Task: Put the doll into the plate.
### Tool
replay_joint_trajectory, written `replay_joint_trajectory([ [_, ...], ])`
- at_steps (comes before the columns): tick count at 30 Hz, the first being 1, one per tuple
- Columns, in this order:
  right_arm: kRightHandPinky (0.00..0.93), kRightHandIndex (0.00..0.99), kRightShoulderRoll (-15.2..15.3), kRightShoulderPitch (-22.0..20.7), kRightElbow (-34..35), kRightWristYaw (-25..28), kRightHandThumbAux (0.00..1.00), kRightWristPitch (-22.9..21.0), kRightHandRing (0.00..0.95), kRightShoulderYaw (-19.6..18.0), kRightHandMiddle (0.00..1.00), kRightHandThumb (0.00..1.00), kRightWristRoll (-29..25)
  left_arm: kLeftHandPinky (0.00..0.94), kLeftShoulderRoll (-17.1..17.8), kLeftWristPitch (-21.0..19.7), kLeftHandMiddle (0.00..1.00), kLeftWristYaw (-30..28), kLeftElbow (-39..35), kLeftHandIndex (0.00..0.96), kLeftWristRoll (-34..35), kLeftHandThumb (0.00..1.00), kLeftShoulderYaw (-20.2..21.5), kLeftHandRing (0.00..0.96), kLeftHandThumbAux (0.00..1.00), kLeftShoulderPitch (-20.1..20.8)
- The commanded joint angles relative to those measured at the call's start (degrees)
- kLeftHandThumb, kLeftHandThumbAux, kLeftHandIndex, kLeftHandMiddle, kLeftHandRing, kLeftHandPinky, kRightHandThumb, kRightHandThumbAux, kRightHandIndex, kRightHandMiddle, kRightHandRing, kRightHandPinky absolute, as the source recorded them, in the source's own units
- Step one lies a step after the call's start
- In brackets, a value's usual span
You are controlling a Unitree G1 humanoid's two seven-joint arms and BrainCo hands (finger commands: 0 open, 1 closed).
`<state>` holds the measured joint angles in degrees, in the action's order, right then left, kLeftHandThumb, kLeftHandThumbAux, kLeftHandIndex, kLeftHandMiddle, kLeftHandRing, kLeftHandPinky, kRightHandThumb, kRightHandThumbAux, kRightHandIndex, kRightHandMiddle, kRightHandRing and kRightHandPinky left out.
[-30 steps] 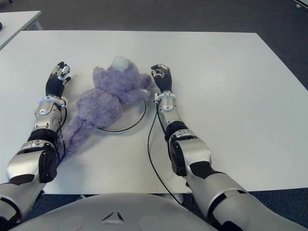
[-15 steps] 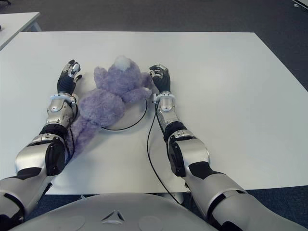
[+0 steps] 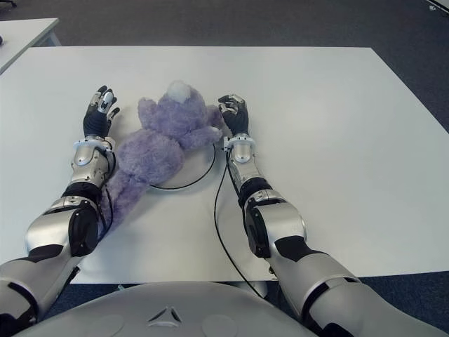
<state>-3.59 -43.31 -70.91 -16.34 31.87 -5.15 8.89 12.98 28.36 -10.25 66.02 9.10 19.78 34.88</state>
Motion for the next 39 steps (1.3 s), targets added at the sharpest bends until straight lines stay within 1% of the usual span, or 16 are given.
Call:
replay_joint_trajectory([
  [1,0.355,0.414,-0.9,12.6,-7.0,0.0,0.737,-3.8,0.368,-0.1,0.374,0.687,0.6,0.0,-8.2,-0.4,0.033,-1.1,6.5,0.0,0.5,0.0,-0.4,0.0,0.469,-11.9],
  [6,0.364,0.412,-0.8,12.7,-6.9,0.2,0.737,-3.4,0.369,-0.2,0.371,0.687,0.5,0.0,-9.3,2.1,0.023,-0.5,7.1,0.0,-1.0,0.0,-1.6,0.0,0.457,-14.0],
  [16,0.378,0.411,-0.6,12.8,-6.9,0.3,0.738,-3.3,0.378,-0.3,0.37,0.685,0.4,0.0,-10.4,3.6,0.012,0.4,8.4,0.0,-2.4,0.0,-2.0,0.0,0.432,-16.1],
  [24,0.354,0.41,-0.5,12.9,-6.9,0.8,0.738,-3.2,0.368,-0.7,0.364,0.684,0.1,0.0,-11.3,4.2,0.016,0.1,8.6,0.0,-0.7,0.0,0.1,0.0,0.426,-16.3],
  [26,0.381,0.41,-0.5,12.9,-6.9,0.8,0.739,-3.1,0.371,-0.7,0.364,0.684,0.1,0.0,-11.5,4.4,0.015,0.0,8.6,0.0,-0.1,0.0,0.7,0.0,0.423,-16.2],
  [31,0.383,0.408,-0.6,13.0,-6.9,0.7,0.742,-2.6,0.378,-0.8,0.367,0.681,0.1,0.0,-11.7,4.5,0.012,-0.2,8.6,0.0,0.1,0.0,1.5,0.0,0.425,-16.2],
  [36,0.375,0.407,-0.7,13.1,-6.8,0.7,0.743,-2.3,0.386,-0.9,0.373,0.68,0.1,0.0,-11.6,4.1,0.009,2.0,8.7,0.0,-1.2,0.0,0.8,0.0,0.438,-16.2],
  [39,0.377,0.407,-0.7,13.1,-6.8,0.8,0.743,-2.4,0.389,-1.0,0.375,0.679,0.0,0.0,-11.5,3.6,0.008,5.6,8.9,0.0,-3.0,0.0,-0.5,0.0,0.465,-16.1],
])
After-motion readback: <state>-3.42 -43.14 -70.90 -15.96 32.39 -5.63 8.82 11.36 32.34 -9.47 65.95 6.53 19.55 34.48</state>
